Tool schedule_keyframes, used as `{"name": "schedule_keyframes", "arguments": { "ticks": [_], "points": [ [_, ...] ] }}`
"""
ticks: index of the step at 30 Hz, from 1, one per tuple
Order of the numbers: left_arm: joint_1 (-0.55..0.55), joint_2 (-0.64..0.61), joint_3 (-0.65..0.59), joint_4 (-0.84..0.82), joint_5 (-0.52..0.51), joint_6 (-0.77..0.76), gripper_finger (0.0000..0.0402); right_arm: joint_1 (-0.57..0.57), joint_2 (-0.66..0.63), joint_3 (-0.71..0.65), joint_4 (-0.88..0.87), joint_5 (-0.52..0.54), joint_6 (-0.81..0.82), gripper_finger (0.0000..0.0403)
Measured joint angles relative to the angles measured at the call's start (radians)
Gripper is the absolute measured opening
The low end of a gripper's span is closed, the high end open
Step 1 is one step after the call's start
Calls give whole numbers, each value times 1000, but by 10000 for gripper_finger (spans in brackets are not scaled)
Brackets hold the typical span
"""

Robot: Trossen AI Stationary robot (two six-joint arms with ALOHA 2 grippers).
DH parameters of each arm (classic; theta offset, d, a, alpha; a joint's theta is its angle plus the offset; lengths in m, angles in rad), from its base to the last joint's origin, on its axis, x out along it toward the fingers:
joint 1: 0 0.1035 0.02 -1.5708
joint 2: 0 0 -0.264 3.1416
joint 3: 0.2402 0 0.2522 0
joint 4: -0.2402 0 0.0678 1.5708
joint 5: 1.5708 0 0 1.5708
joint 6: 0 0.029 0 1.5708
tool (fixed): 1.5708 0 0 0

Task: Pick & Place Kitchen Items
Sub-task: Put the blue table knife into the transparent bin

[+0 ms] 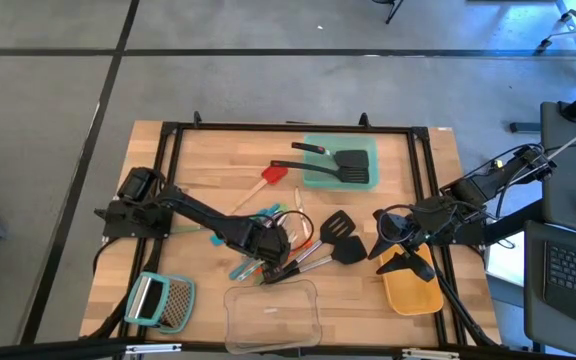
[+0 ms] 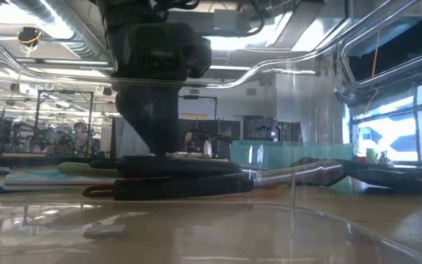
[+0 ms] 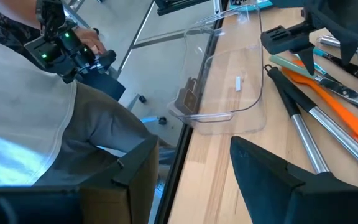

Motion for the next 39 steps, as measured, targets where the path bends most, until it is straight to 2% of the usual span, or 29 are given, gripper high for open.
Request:
{"name": "schedule_keyframes", "arguments": {
  "ticks": [9, 24, 39],
  "points": [
    [-14, 0, -1, -21, 23, 11, 239, 0, 0, 0, 0, 13, -11, 201],
    [-19, 32, -1, 2, 100, 97, 239, -1, 0, 0, 2, 122, -57, 201],
    [19, 62, 0, -56, 81, 117, 239, -1, 3, 0, 4, 158, -57, 201]
  ]
}}
